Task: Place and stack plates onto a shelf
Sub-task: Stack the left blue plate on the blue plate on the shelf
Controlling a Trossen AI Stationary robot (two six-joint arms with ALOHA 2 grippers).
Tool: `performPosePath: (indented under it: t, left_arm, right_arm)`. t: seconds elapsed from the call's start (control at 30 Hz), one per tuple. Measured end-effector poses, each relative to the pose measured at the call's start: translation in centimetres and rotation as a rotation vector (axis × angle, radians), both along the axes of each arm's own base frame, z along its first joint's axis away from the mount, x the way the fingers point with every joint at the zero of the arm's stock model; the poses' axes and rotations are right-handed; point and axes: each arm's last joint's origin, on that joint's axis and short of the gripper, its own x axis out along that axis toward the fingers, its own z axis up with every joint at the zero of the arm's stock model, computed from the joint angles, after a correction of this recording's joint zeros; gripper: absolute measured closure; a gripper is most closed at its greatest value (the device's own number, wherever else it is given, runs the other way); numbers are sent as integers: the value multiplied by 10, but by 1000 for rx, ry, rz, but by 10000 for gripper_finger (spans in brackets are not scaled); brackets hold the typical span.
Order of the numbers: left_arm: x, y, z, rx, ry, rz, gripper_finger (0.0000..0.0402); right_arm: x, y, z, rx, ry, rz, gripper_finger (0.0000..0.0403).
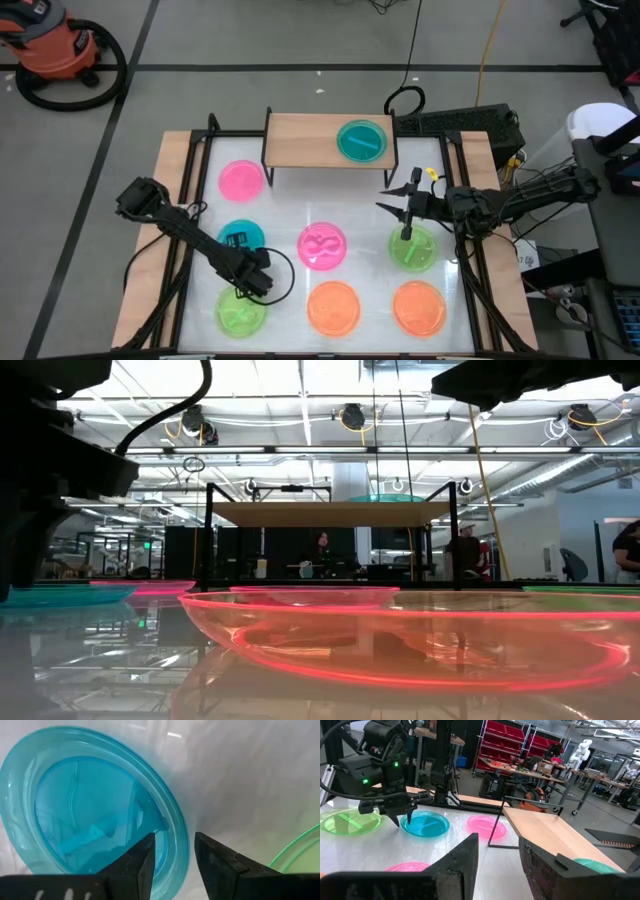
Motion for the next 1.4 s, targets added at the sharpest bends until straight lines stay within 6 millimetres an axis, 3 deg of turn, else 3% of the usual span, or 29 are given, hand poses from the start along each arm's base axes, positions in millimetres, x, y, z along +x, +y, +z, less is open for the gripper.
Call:
performPosePath:
  t: [0.5, 0.73, 1.07, 1.4]
  left_arm:
    - [1, -3, 4, -59, 37, -45, 392]
    - [9, -7, 16, -71, 15, -99, 398]
    - [22, -8, 74, 127, -13, -191, 400]
    - [50, -7, 137, 253, -225, -382, 401]
  right_arm:
    - [0, 0, 0, 0, 0, 0, 280]
    - [0, 0, 0, 0, 0, 0, 280]
    - [0, 0, 0, 1, 0, 0, 280]
    - [0, 0, 0, -1, 1, 0, 280]
